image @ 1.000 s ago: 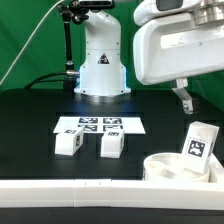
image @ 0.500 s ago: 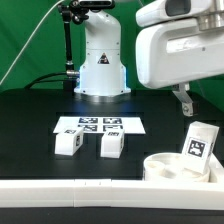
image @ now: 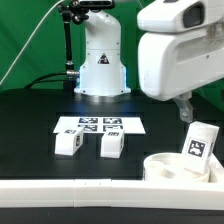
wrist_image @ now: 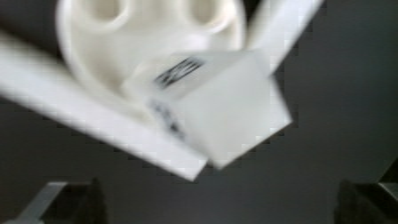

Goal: Assemble stool

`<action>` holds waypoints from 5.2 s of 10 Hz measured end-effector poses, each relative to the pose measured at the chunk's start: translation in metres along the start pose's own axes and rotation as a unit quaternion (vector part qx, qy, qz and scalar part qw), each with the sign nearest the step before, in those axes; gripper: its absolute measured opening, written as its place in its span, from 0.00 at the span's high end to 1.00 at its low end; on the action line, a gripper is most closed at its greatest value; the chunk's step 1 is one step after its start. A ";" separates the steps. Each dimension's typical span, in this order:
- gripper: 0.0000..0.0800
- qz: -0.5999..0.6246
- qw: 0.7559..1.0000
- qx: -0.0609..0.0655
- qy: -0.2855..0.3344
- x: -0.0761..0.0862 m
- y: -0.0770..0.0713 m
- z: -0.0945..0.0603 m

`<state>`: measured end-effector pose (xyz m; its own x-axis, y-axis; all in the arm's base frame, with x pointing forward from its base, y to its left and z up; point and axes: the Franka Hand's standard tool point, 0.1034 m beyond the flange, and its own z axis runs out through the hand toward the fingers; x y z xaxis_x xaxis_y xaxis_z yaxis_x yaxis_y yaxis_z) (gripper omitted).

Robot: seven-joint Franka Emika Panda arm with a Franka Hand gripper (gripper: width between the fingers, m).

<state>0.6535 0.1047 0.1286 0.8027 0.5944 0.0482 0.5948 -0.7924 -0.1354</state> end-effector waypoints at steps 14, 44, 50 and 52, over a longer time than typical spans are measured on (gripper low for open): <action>0.19 -0.582 0.812 -0.032 -0.018 0.004 0.002 0.007; 0.58 -0.643 0.765 -0.009 -0.034 -0.023 0.018 0.042; 0.58 -0.429 0.903 0.004 -0.019 -0.031 0.024 0.042; 0.58 -0.372 0.928 0.003 -0.019 -0.031 0.024 0.042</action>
Offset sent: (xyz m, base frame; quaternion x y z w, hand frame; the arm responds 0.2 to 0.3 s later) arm 0.0000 0.0000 0.0000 0.0000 0.0000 -0.2571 0.9664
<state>0.6411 0.0734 0.0828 0.1671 0.9813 0.0955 0.9837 -0.1594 -0.0832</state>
